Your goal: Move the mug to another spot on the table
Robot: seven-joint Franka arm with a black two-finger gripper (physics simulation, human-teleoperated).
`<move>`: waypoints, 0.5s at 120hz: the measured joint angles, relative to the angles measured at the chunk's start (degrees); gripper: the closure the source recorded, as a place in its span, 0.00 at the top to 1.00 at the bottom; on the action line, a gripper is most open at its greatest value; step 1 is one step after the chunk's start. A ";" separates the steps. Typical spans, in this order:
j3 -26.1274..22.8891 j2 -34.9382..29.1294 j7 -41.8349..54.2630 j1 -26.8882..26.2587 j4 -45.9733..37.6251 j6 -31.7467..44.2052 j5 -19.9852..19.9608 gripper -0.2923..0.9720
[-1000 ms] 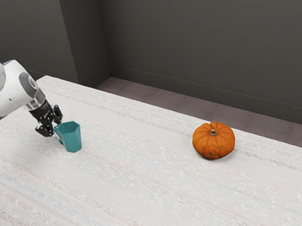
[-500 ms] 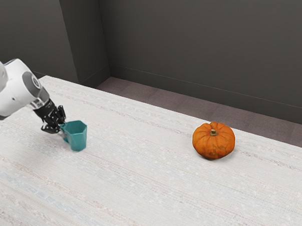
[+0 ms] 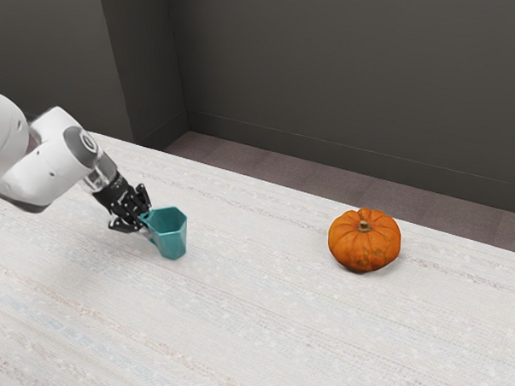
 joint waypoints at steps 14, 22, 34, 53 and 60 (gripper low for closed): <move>-1.24 -0.14 0.79 0.11 -0.37 -1.64 -1.65 0.26; -1.96 -0.74 1.17 0.08 -1.51 -2.69 -2.03 0.25; -2.70 -2.34 1.71 0.12 -3.80 -3.97 -2.35 0.24; -5.17 -1.87 2.44 0.08 -4.84 -5.04 -2.53 0.27; -5.80 -1.23 2.80 0.11 -4.83 -5.18 -2.71 0.38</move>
